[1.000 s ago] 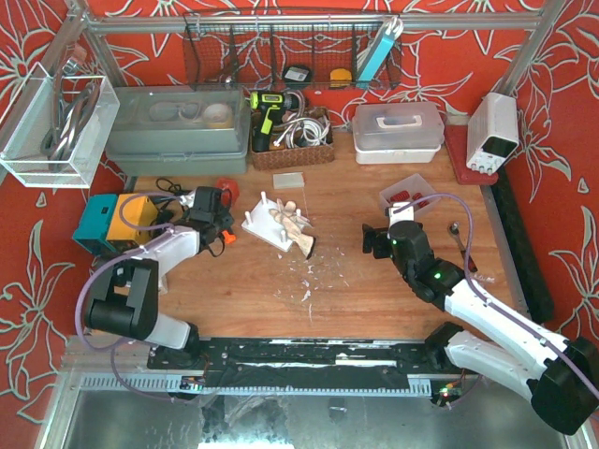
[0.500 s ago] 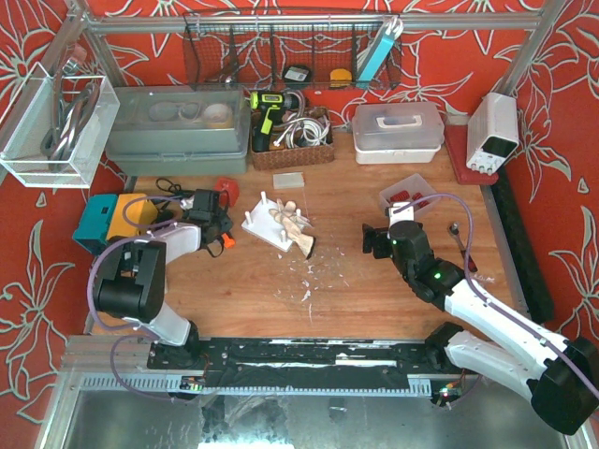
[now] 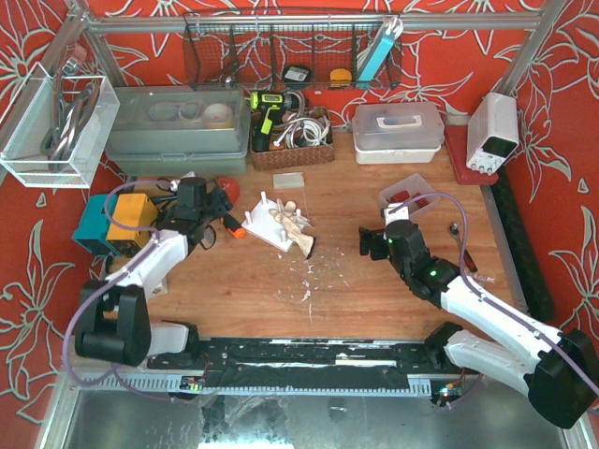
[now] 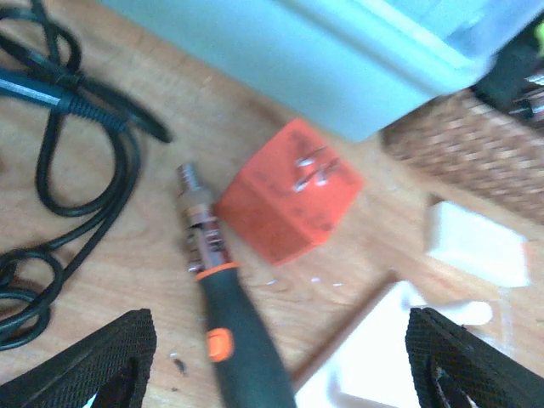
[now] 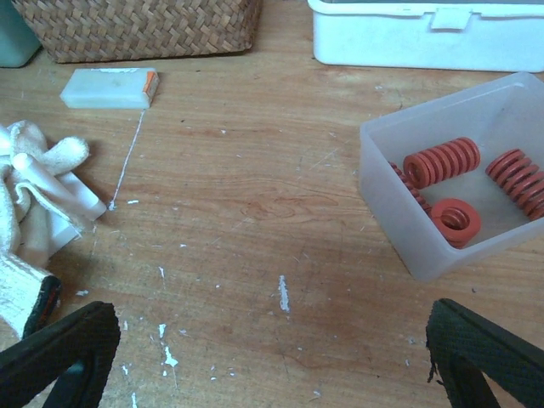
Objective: Install the large spring
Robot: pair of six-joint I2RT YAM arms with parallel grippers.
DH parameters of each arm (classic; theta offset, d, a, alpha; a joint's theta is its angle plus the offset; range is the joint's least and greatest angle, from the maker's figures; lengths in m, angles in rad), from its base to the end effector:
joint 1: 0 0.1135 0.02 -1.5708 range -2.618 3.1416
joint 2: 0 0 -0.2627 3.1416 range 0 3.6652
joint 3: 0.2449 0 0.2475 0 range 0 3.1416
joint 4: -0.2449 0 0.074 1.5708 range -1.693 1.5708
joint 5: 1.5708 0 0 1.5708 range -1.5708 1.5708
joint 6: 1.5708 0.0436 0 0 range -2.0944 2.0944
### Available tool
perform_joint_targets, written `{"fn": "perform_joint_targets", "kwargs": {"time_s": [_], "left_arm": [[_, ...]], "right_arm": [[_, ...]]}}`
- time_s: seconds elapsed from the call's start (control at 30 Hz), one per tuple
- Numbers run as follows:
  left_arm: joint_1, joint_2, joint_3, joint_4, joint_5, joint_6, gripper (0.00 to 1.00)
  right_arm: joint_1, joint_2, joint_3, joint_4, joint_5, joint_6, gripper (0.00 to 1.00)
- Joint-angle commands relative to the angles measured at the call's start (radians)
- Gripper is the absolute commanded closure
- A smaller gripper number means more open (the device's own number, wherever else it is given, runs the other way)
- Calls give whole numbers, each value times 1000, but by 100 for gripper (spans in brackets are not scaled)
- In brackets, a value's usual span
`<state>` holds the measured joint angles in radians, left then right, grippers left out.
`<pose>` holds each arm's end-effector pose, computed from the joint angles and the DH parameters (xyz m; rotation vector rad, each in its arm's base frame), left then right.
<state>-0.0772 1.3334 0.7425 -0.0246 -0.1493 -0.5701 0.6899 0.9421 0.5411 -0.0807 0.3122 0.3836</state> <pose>0.2863 -0.0156 0.2173 -0.6148 2.0975 -0.2047 0.1723 0.1248 0.2340 -0.1188 2.0423 0.3553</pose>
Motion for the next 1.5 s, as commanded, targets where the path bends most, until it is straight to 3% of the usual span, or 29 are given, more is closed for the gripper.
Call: {"fn": "perform_joint_targets", "kwargs": {"time_s": [0.0,0.17,0.23,0.4,0.5,0.63,0.8,0.93,1.17,1.3,1.47], "left_arm": [[0,-125,-11,-7,110,136,18],[-64,-260,-55,-2,210,207,13],[-116,-303,-78,11,236,197,2],[-314,-334,-101,65,210,201,0],[-394,-327,-127,176,219,238,0],[-415,-311,-185,335,226,260,0],[-415,-299,-271,399,52,239,0],[-409,-315,-353,446,-38,211,0],[-402,-379,-504,609,4,219,0],[-393,-409,-549,643,-94,230,0],[-387,-435,-581,683,-84,228,0]], "right_arm": [[7,-5,15,25,-42,-6,1],[7,23,17,59,-132,-30,5],[7,36,15,79,-194,-38,7],[9,76,15,130,-305,-55,22],[10,114,24,159,-379,-63,33],[22,164,51,177,-445,-85,44],[56,264,104,154,-443,-100,53],[94,350,170,156,-422,-99,55],[126,534,283,170,-399,-113,55],[127,609,303,197,-397,-122,52],[127,691,338,207,-437,-129,48]]}}
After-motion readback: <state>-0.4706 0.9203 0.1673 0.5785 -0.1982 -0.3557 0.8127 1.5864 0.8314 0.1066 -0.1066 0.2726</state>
